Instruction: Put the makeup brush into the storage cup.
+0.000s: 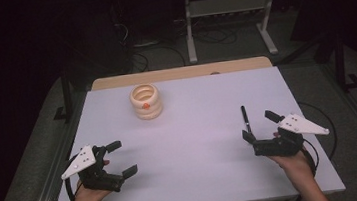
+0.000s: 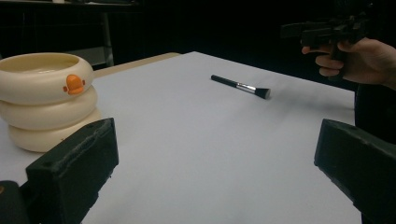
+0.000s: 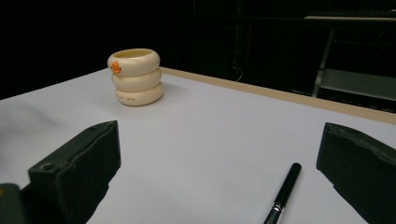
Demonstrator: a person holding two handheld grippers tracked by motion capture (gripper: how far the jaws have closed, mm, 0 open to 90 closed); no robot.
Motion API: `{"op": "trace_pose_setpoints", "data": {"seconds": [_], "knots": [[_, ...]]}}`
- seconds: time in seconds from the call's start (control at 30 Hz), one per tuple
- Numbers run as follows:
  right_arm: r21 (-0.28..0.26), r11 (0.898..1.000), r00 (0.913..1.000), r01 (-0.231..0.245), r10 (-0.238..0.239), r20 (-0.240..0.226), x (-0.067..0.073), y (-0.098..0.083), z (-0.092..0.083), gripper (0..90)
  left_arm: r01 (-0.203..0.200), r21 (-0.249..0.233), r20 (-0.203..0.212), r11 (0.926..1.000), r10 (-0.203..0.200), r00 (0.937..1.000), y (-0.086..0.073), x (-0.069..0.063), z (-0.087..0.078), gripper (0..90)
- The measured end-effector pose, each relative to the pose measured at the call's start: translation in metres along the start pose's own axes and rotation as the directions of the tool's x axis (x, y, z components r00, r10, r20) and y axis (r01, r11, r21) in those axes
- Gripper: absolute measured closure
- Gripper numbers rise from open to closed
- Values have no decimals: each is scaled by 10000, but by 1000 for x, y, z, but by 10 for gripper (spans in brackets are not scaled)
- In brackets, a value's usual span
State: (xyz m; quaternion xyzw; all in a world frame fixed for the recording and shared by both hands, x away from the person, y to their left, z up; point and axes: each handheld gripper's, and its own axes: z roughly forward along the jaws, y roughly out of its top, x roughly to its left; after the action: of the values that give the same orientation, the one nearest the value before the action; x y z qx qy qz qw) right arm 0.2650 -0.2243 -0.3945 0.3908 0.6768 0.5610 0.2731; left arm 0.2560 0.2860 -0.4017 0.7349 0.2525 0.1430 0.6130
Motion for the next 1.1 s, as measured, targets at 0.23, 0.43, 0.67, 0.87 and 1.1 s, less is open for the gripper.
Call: {"op": "trace_pose_setpoints", "data": {"seconds": [0.23, 0.43, 0.67, 0.87, 1.1], "knots": [[-18, 10000, 10000, 86, -86, 32, -2, 3, 6, 0, -45, -12, -26, 10000, 45, 10000, 1, 1, -1, 0], [14, 9998, 9998, 176, -176, 33, -4, 5, 11, 0, -16, -8, 12, 10000, 16, 10000, 1, 0, 1, 0], [3, 9998, 9998, 223, -223, 8, -3, 7, 15, 0, -29, -23, 37, 10000, 29, 10000, 1, 0, 1, 0], [49, 9998, 9998, 189, -189, 26, -4, 10, 22, 0, -5, -28, 43, 10000, 5, 10000, 0, 1, 0, 0], [91, 9996, 9997, 255, -255, -49, -7, 13, 28, 0, -13, 33, 29, 10000, 13, 10000, 1, 0, -1, 0]]}}
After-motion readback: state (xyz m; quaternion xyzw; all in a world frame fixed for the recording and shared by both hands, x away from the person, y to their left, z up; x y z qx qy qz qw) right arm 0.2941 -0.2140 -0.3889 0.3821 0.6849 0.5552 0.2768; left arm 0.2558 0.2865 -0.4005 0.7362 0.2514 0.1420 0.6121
